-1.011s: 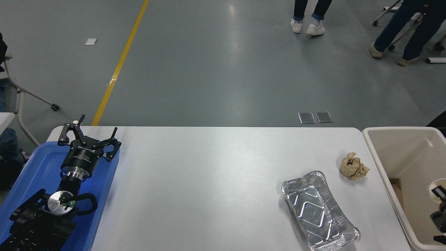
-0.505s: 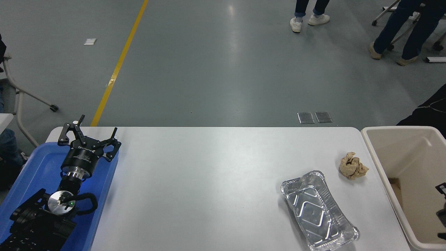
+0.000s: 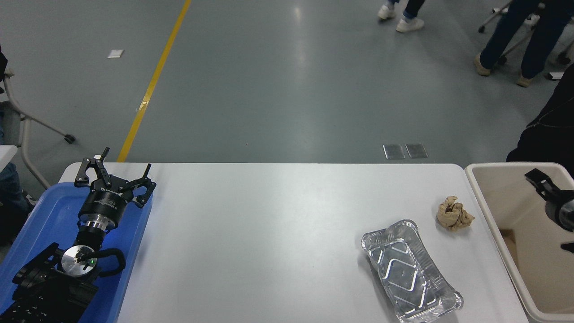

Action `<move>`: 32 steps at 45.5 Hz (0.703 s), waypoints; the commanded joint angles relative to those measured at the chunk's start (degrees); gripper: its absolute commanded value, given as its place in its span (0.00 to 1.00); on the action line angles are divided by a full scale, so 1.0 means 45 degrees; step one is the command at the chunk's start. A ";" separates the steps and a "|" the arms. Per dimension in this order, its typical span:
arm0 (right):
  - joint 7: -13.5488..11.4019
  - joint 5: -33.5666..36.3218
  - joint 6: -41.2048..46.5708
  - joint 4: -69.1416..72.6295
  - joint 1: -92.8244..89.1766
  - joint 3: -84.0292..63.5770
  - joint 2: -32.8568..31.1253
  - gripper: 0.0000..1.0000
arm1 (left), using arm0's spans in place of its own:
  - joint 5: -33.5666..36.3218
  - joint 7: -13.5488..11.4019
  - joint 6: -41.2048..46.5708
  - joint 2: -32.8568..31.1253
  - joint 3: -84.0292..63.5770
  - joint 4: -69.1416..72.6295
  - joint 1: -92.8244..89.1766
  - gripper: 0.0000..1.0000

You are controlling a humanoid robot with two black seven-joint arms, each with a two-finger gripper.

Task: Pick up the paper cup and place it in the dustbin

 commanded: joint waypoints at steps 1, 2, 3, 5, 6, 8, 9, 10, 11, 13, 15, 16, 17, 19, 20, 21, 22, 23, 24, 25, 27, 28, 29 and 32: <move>0.0086 -0.1539 0.0073 0.5940 0.4652 -0.2204 -0.0192 1.00 | 0.0003 0.0001 0.0000 0.0000 0.0020 -0.0001 0.0001 0.99; 0.0086 -0.1773 0.0073 0.6351 0.5101 -0.2516 -0.0016 1.00 | 0.0003 0.0001 0.0000 0.0000 0.0020 -0.0001 0.0001 0.99; 0.0086 -0.2007 0.0073 0.6722 0.5531 -0.2887 0.0179 1.00 | 0.0003 0.0001 0.0000 0.0000 0.0020 -0.0001 0.0001 0.99; 0.0086 -0.2398 0.0073 0.7270 0.6371 -0.3726 0.0666 1.00 | 0.0003 0.0001 0.0000 0.0000 0.0020 -0.0001 0.0001 0.99; 0.0086 -0.2574 0.0073 0.7505 0.6762 -0.4175 0.0901 1.00 | 0.0003 0.0001 0.0000 0.0000 0.0020 -0.0001 0.0001 0.99; 0.0086 -0.2868 0.0073 0.7974 0.7563 -0.5151 0.1389 1.00 | 0.0003 0.0001 0.0000 0.0000 0.0020 -0.0001 0.0001 0.99; 0.0106 -0.2966 0.0092 0.8227 0.7973 -0.5562 0.1624 1.00 | 0.0003 0.0020 0.0000 0.0000 0.0020 -0.0001 0.0001 0.99; 0.0106 -0.3044 0.0131 0.8462 0.8325 -0.6011 0.1819 1.00 | 0.0003 0.0001 0.0000 0.0019 0.0020 -0.0001 0.0001 0.99; 0.0106 -0.3122 0.0209 0.8832 0.8870 -0.6615 0.2131 1.00 | 0.0003 0.0001 0.0000 0.0000 0.0020 -0.0001 0.0001 0.99; 0.0086 -0.3181 0.0734 0.9692 1.0004 -0.7712 0.2796 1.00 | 0.0003 0.0001 0.0000 0.0000 0.0020 -0.0001 0.0001 0.99; 0.0047 -0.3162 0.1319 1.0452 1.0843 -0.8240 0.3128 1.00 | 0.0003 0.0001 0.0000 0.0000 0.0020 -0.0001 0.0001 0.99; 0.0047 -0.3162 0.1690 1.0863 1.1292 -0.8436 0.3226 1.00 | 0.0003 0.0001 0.0000 0.0000 0.0020 -0.0001 0.0001 0.99; 0.0047 -0.3162 0.2100 1.1253 1.1722 -0.8534 0.3266 1.00 | 0.0003 0.0001 0.0000 0.0000 0.0020 -0.0001 0.0001 0.99; 0.0008 -0.3065 0.3056 1.1957 1.2601 -0.8574 0.3364 1.00 | 0.0003 0.0001 0.0000 0.0000 0.0020 -0.0001 0.0001 0.99; -0.0031 -0.3026 0.3525 1.2231 1.2992 -0.8594 0.3384 1.00 | 0.0003 0.0001 0.0000 0.0000 0.0020 -0.0001 0.0001 0.99; -0.0070 -0.3006 0.4032 1.2505 1.3383 -0.8594 0.3422 1.00 | 0.0003 0.0001 0.0000 0.0000 0.0020 -0.0001 0.0001 0.99; -0.0089 -0.2986 0.4501 1.2739 1.3774 -0.8613 0.3481 1.00 | 0.0003 0.0001 0.0000 0.0000 0.0020 -0.0001 0.0001 0.99; -0.0109 -0.2986 0.4912 1.2954 1.4125 -0.8613 0.3520 1.00 | 0.0003 0.0001 0.0000 0.0000 0.0020 -0.0001 0.0001 0.99; -0.0167 -0.2986 0.5284 1.3111 1.4458 -0.8652 0.3540 1.00 | 0.0003 0.0001 0.0000 0.0000 0.0020 -0.0001 0.0001 0.99; -0.0206 -0.2967 0.5635 1.3229 1.4790 -0.8691 0.3559 1.00 | 0.0003 0.0001 0.0000 0.0000 0.0020 -0.0001 0.0001 0.99; -0.0323 -0.2967 0.6222 1.3405 1.5396 -0.8730 0.3540 1.00 | 0.0003 0.0001 0.0000 0.0000 0.0020 -0.0001 0.0001 0.99; -0.0382 -0.2967 0.6457 1.3483 1.5669 -0.8731 0.3540 1.00 | -0.0016 0.0001 0.0000 0.0000 0.0020 -0.0001 0.0001 0.99; -0.0402 -0.2967 0.6730 1.3523 1.5923 -0.8750 0.3521 1.00 | 0.0003 0.0001 0.0000 0.0000 0.0020 -0.0001 0.0001 0.99; -0.0480 -0.2967 0.7550 1.3542 1.6549 -0.8769 0.3482 1.00 | 0.0003 0.0001 0.0000 0.0019 0.0020 -0.0001 0.0001 0.99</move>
